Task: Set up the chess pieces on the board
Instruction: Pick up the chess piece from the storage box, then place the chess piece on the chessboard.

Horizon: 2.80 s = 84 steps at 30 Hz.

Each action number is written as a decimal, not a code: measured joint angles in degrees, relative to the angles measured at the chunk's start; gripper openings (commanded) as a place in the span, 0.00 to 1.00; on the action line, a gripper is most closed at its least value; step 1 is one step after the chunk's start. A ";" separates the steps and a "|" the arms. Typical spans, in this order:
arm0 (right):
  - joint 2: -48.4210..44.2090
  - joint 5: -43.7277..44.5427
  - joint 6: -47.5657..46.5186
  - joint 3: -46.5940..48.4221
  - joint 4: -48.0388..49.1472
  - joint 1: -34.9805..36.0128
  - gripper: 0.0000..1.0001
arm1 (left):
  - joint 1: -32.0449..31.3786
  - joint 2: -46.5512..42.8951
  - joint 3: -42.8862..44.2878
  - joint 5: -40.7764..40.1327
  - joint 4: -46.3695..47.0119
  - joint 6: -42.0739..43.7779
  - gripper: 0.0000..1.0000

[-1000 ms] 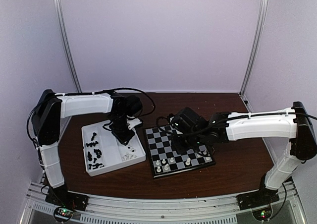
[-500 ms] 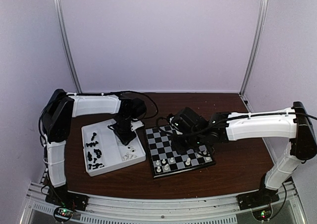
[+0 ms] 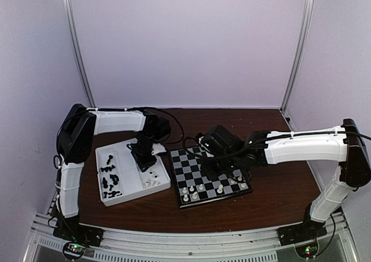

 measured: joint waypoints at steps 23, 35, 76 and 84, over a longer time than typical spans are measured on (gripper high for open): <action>-0.83 -0.37 -0.44 -0.02 0.04 -0.83 0.30 | 3.08 2.43 2.82 3.54 -3.13 3.43 0.12; -0.83 -0.39 -0.39 -0.02 0.02 -0.85 0.30 | 3.41 1.09 2.47 5.27 0.00 1.20 0.04; -14.16 2.03 5.27 -10.99 5.81 -2.75 0.26 | -10.45 -17.70 -26.91 23.15 61.37 -11.87 0.07; -17.94 3.74 7.19 -13.66 7.96 -3.39 0.26 | -10.56 -15.08 -29.03 22.34 69.96 -11.96 0.07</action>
